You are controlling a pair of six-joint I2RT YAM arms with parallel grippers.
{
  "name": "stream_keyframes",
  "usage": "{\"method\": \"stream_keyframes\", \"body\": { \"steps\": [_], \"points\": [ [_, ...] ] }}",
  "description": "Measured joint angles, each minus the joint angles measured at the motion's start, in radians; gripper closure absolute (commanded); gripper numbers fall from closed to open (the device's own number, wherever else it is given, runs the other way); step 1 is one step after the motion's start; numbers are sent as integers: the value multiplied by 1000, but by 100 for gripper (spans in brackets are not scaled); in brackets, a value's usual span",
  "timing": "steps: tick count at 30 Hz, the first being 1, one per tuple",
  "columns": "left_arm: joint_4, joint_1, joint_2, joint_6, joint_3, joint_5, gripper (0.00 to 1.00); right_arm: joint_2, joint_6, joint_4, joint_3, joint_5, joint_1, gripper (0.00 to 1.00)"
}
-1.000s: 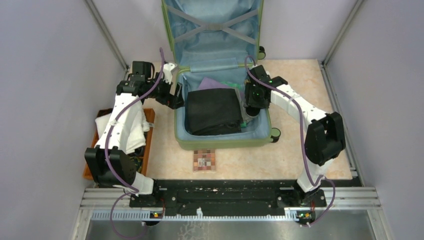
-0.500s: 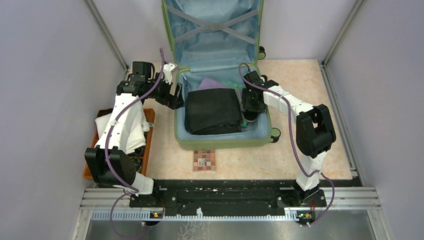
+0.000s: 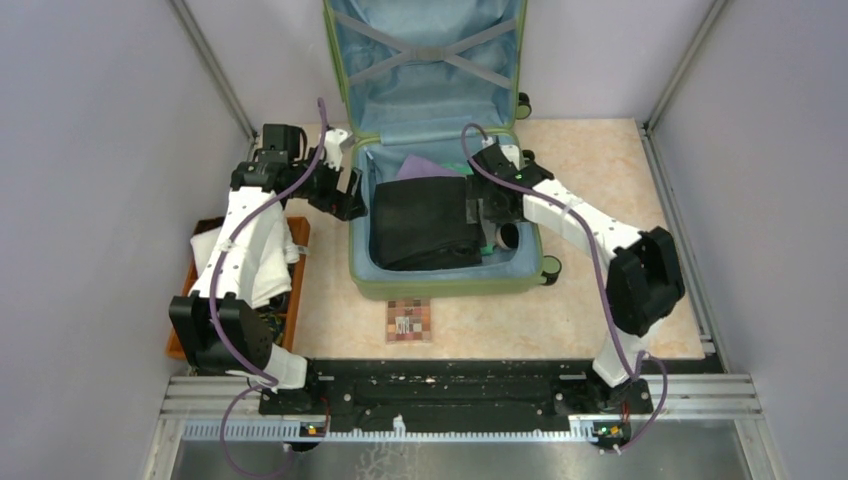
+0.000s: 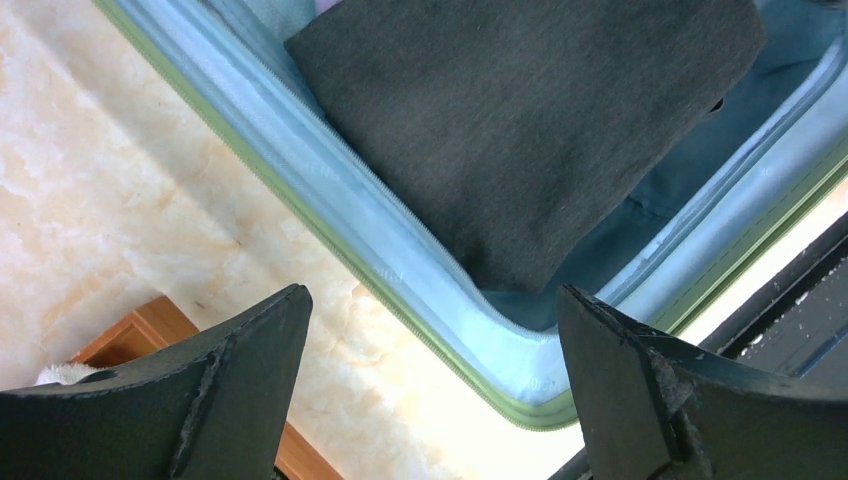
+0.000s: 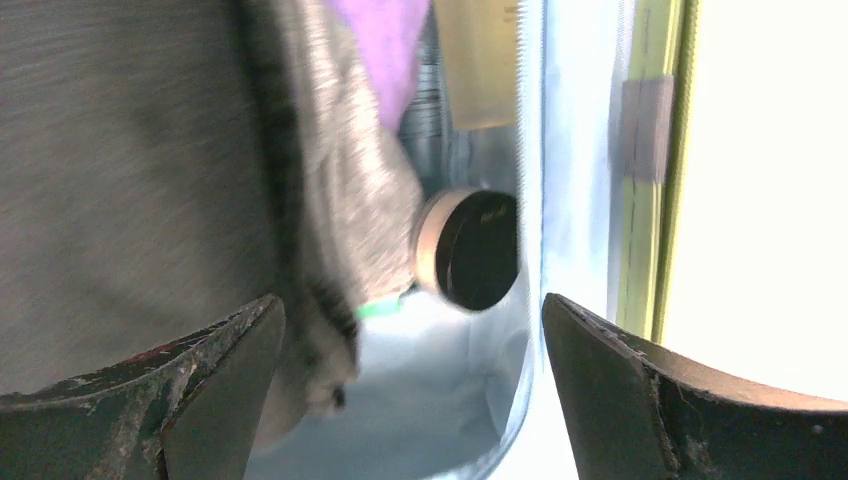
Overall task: Pack the luggage
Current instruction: Move the luggage to the center of the board.
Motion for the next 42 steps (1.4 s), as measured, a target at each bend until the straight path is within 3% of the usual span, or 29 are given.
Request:
{"method": "stream_keyframes", "body": {
  "steps": [6,10,16,19,27,34,42],
  "points": [
    [-78,65,-7,47,1,6,2,-207,30,-24,-6,55,190,1],
    [-120,119,-57,92,-14,-5,2,-323,80,41,-119,29,372,4],
    [-198,132,-201,170,-107,-10,2,-322,152,103,-336,-33,607,2],
    [-226,132,-281,225,-188,-11,2,-311,177,148,-400,-68,669,2],
    [-222,131,-406,303,-443,-39,2,-201,159,283,-411,-93,608,1],
    [-150,131,-408,357,-512,-35,1,-158,146,341,-383,-198,494,1],
    [-32,131,-440,396,-584,-58,1,-13,117,287,-197,-260,470,2]
  ]
}}
